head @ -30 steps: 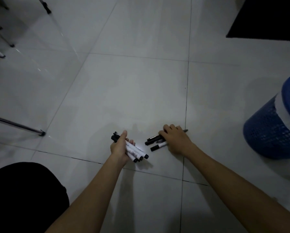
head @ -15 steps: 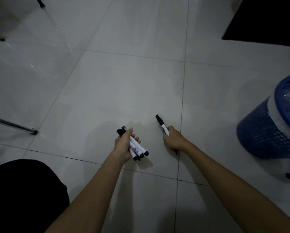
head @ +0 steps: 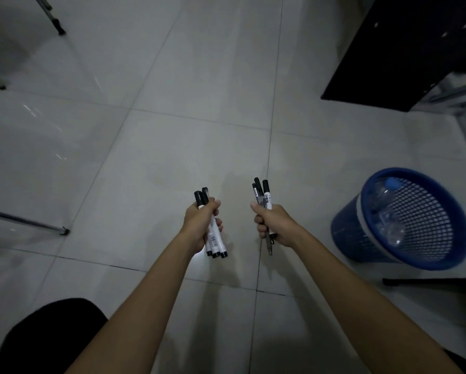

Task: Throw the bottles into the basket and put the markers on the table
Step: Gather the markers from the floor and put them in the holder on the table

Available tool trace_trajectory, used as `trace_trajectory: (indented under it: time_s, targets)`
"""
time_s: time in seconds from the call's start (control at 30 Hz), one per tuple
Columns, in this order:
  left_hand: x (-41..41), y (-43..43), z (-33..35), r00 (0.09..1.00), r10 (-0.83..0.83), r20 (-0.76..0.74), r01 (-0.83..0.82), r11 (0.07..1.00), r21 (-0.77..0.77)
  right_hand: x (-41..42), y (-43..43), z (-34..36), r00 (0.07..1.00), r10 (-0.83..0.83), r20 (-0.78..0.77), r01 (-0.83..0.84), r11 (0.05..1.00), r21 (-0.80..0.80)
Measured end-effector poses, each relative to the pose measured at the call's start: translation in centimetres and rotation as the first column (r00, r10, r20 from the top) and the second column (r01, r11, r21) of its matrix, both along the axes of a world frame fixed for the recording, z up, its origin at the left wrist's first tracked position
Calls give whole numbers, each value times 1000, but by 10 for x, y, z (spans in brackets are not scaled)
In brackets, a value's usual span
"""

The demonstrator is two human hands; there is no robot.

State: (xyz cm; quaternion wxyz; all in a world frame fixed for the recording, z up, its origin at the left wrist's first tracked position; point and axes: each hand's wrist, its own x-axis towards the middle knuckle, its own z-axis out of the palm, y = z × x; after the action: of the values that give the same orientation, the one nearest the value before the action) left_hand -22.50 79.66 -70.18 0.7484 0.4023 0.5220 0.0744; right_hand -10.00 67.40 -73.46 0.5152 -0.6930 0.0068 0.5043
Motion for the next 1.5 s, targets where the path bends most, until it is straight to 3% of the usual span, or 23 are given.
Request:
trace_trajectory:
  time_s: [0.23,0.43,0.67,0.83,1.07,1.5]
  targets:
    - [7,-6,137,1000,-28,-7,28,999,-37,-6,-5,142,1000,-16,-12,16,999,-49]
    - [12,-23,295,997,-74,4,74,995,-62,-14,-25,301,994,-100,-50,99,995,-34]
    - [26,-58,482,975,-214,64,215,977,-5,-21,-64,492,979,-197,-48,197,980,-5]
    - [31,-89,580,943,-322,81,321,947,18,-36,-108,591,958,-285,-34,285,959,-4]
    - [41,-153,660,846,-518,130,515,855,57,-70,-180,677,872,-488,-30,488,873,7]
    - [44,-350,715,513,-835,198,844,533,62,-135,-377,747,574,-819,22,813,572,106]
